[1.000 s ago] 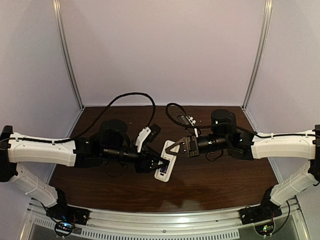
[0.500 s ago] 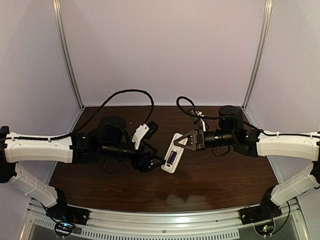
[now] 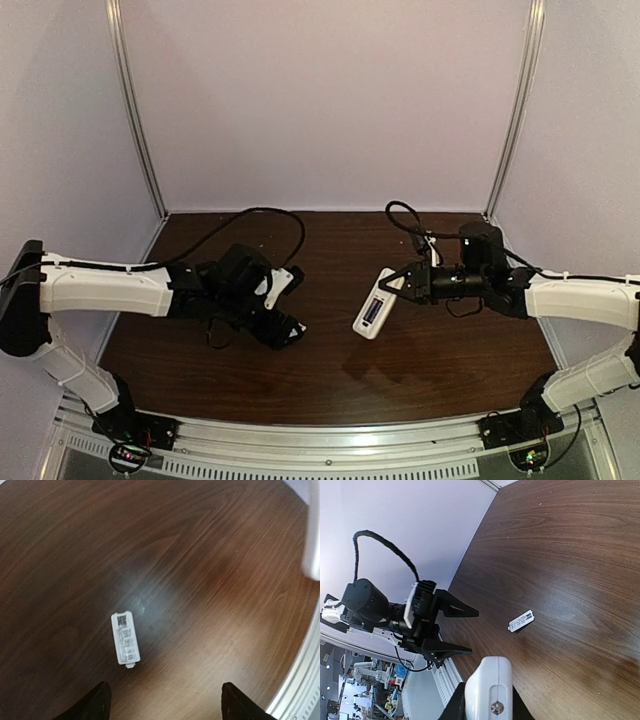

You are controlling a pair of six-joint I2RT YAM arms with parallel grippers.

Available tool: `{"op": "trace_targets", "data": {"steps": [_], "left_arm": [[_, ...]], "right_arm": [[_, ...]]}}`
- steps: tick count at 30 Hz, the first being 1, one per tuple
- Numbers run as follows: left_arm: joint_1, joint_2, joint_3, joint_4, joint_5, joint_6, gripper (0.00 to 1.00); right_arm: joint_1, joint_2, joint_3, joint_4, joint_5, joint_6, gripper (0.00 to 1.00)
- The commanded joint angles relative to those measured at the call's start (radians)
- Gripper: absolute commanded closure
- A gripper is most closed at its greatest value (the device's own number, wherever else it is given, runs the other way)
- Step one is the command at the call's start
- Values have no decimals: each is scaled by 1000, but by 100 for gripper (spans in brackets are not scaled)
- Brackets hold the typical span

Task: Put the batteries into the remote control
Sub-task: Pick up the battery cover from the center of the board.

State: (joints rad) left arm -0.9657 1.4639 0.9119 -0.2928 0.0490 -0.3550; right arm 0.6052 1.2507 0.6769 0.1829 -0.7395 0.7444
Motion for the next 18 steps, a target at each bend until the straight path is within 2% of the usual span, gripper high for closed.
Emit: {"op": "trace_targets", "data": {"steps": [1,18], "left_arm": [[7,71,34,-72,-78,-1,24],[64,330,209,-160,-66,82,40]], "right_arm": [[-20,-24,-48,97,10,58,100],[-30,-27,-92,140,2,86,100]]}}
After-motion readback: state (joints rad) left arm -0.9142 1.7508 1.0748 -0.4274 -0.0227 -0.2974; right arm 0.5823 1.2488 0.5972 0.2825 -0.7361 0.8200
